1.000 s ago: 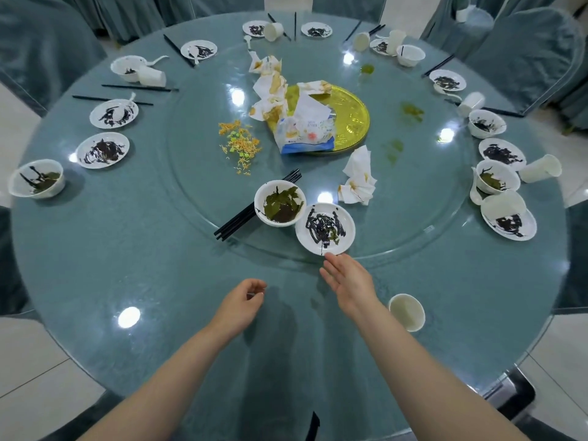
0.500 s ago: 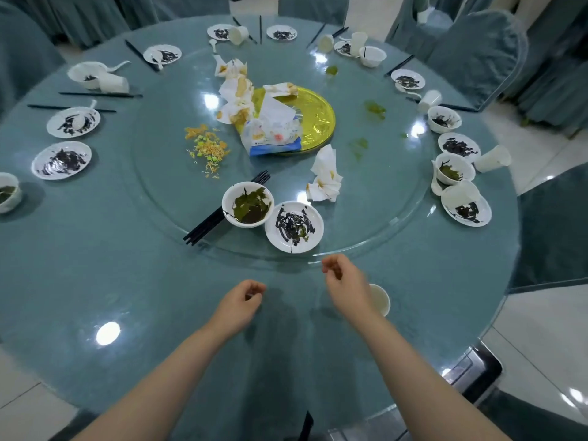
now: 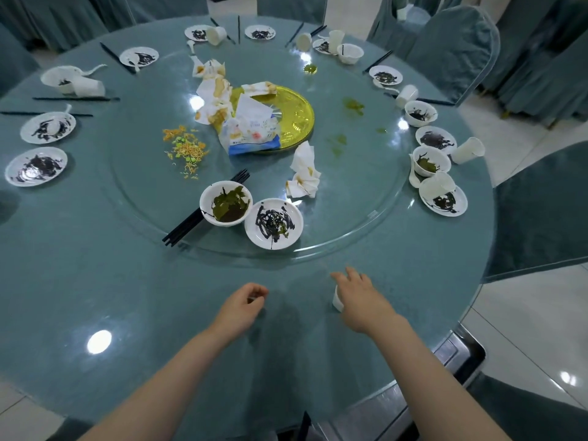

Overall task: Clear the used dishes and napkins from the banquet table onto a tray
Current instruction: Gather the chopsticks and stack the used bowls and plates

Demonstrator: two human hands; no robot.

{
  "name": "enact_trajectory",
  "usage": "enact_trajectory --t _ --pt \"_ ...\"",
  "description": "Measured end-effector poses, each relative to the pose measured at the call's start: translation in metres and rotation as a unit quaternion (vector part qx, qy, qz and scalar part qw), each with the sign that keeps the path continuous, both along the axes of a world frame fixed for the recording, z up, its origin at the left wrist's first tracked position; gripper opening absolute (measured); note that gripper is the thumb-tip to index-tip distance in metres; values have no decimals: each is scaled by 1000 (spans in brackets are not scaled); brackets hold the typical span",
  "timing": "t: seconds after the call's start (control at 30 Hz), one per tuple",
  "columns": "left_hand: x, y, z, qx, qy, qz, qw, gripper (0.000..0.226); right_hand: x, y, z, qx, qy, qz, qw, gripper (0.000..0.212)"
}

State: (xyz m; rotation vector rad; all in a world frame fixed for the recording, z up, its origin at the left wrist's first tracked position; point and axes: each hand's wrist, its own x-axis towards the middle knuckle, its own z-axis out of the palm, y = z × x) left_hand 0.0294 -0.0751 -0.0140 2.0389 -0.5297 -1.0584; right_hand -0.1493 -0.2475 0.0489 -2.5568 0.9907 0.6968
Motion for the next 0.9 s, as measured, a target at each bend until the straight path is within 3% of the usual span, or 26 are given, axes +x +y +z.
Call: enact_trajectory --t 0.17,0.3,0.5,0.9 --pt "2 3 1 4 0 10 1000 18 3 -8 -3 14 -50 -32 998 40" --pt "3 4 2 10 0 23 1000 18 12 -16 2 23 -62 -68 995 56" --pt "11 11 9 6 -6 40 999 19 45 -46 22 -19 -213 -156 964 63" --pt "37 39 11 4 -15 88 996 22 128 -92 15 -18 -286 -173 942 82"
